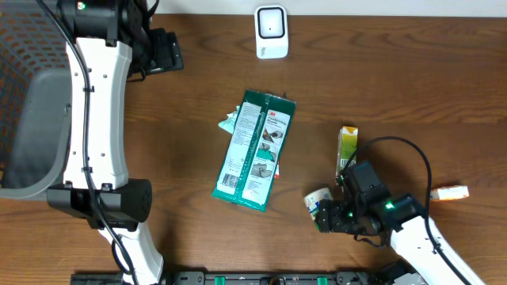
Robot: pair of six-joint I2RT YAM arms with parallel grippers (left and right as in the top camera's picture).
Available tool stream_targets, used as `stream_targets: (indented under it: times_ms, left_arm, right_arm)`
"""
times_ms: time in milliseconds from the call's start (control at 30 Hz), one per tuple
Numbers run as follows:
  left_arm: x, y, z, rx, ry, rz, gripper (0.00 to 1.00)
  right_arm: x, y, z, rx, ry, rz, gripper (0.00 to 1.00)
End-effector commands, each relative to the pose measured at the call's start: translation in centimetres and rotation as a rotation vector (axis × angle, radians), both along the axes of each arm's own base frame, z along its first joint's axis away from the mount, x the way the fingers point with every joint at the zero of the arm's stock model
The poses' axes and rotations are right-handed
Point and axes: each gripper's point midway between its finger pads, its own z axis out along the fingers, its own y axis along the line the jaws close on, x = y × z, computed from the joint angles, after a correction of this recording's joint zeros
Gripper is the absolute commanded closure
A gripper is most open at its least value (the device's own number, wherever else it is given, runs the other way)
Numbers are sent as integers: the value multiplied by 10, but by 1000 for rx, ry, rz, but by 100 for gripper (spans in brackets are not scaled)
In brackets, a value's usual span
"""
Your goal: Scan the item barcode
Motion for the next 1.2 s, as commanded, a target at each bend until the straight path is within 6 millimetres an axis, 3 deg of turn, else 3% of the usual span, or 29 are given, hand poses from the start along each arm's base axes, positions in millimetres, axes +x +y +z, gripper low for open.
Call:
stream_targets:
  times_ms: [0, 333, 667, 967, 1100, 1167]
  left_arm:
    - [-4, 1, 6, -1, -12, 10, 13]
    - [-4, 1, 6, -1, -12, 10, 13]
    - [-4, 1, 6, -1, -12, 10, 13]
    - [-4, 1, 6, -1, -12, 10, 13]
    - [-4, 1, 6, -1, -12, 10, 13]
    - [-4, 1, 6, -1, -12, 10, 13]
  right_arm:
    - [-2, 7, -2, 18, -3, 15, 23]
    - [9, 17, -13, -49, -88, 99, 30]
    - [28, 25, -27, -96, -135, 129, 27]
    - [53, 30, -18, -80, -229, 132, 27]
    - [68, 38, -12, -48, -300, 133, 38]
    - [78, 40, -7, -44, -345, 121, 39]
